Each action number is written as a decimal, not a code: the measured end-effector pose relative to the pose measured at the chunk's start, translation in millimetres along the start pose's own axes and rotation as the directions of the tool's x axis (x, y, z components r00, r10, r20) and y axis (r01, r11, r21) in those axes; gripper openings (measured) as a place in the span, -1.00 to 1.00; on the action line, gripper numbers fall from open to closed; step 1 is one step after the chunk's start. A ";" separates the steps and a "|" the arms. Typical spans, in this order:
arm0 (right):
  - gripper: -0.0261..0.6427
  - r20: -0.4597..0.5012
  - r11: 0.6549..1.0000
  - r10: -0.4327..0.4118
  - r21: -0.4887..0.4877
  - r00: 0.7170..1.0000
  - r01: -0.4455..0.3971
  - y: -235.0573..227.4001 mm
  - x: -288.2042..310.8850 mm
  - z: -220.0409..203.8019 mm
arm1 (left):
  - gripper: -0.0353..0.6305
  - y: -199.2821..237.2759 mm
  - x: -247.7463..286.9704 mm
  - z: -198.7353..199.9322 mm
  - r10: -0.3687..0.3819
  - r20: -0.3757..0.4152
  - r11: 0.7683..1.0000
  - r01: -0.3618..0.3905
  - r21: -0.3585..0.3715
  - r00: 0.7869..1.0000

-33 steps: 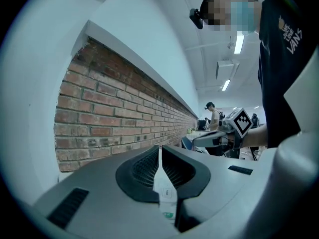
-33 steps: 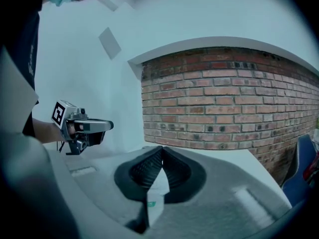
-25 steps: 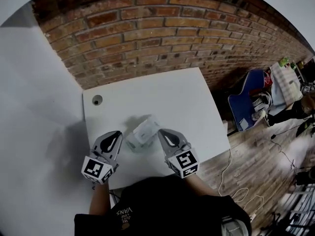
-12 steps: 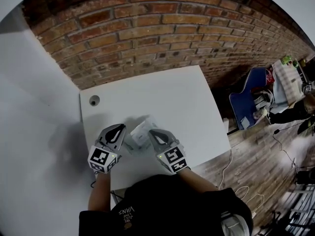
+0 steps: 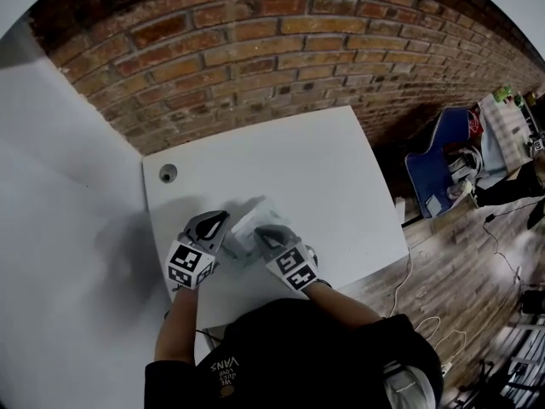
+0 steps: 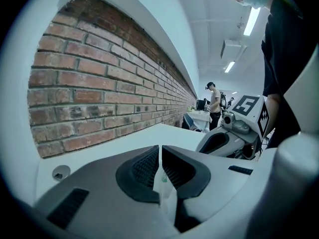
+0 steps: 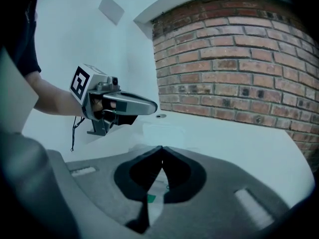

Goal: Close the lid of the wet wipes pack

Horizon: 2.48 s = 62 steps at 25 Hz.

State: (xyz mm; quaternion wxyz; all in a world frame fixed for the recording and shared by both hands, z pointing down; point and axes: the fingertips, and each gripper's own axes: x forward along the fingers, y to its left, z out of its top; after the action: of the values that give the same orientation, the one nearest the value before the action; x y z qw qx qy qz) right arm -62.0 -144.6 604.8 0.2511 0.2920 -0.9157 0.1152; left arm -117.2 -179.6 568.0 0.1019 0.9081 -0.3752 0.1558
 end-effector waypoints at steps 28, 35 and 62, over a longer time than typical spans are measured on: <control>-0.93 -0.019 0.996 -0.055 0.069 0.998 0.056 -22.9 -12.7 -23.6 | -0.82 -48.1 30.3 -30.2 -0.174 -0.228 0.967 0.210 0.145 0.958; -0.93 0.015 0.990 -0.100 0.097 0.995 0.098 -31.5 -32.9 -23.3 | -0.82 -65.1 35.0 -39.4 -0.193 -0.272 0.949 0.250 0.190 0.943; -0.93 -0.037 1.000 -0.006 0.020 0.999 0.007 1.3 -10.8 -37.5 | -0.82 -90.1 41.5 -83.0 -0.178 -0.417 0.925 0.297 0.239 0.891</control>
State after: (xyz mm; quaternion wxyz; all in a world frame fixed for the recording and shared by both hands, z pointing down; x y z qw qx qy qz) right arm -40.4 -125.0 630.8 0.2653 0.2953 -0.9087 0.1290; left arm -42.3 -118.7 653.9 0.0556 0.9032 -0.2049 0.3730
